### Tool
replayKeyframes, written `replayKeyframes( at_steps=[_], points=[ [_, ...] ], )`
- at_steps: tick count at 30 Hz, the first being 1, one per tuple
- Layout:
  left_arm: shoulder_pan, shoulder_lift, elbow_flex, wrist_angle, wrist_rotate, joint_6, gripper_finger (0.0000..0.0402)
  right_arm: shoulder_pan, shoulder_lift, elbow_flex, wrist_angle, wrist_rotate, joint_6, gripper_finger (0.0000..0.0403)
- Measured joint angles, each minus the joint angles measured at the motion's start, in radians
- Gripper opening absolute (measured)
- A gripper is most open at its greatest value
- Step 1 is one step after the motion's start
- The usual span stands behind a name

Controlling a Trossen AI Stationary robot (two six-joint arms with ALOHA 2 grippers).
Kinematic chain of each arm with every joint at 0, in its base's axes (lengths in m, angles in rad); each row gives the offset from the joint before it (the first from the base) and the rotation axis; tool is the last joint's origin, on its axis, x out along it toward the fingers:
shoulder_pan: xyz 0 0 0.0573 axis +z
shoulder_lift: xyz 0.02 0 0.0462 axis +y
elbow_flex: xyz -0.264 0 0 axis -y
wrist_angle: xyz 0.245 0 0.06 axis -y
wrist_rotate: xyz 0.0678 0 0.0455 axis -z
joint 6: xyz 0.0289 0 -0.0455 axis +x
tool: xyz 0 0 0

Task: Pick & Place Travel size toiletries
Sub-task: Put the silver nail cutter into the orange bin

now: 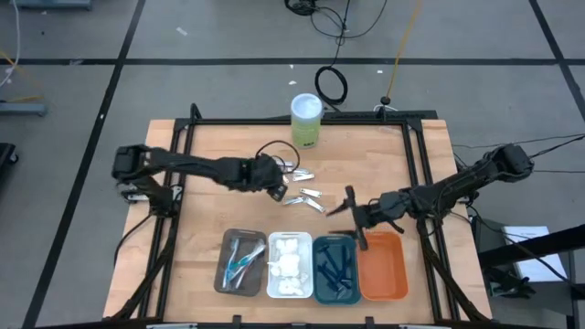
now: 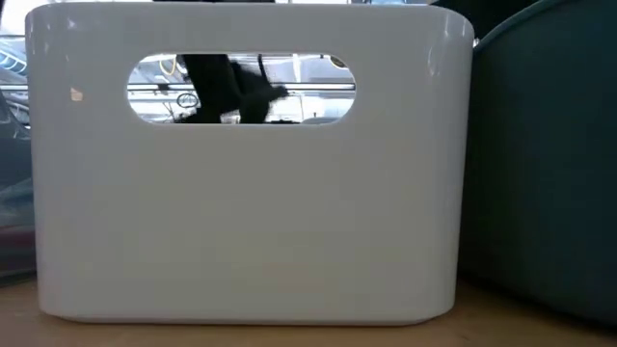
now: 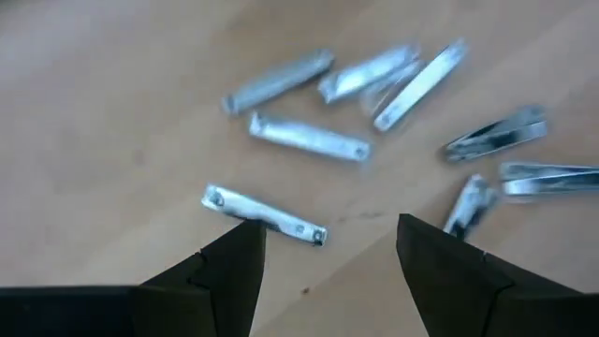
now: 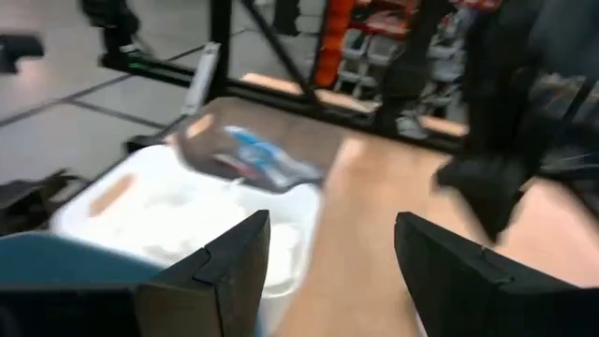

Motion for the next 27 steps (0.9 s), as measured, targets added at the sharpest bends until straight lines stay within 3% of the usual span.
replayKeyframes(
  at_steps=[3, 9, 22, 27],
  points=[
    [0.065, 0.093, 0.004, 0.002, 0.107, -0.019, 0.0239, -0.043, -0.002, 0.0, 0.011, 0.0, -0.026, 0.0215],
    [0.165, 0.225, 0.01, -0.001, 0.221, -0.053, 0.0239, -0.089, -0.002, 0.0, -0.005, -0.003, -0.021, 0.0216],
    [0.221, 0.249, 0.013, -0.1, 0.216, 0.026, 0.0238, -0.093, -0.002, 0.0, -0.066, -0.006, -0.021, 0.021],
    [0.206, 0.25, 0.012, -0.091, 0.215, 0.055, 0.019, -0.093, -0.002, 0.0, -0.065, -0.004, -0.021, 0.021]
  ],
)
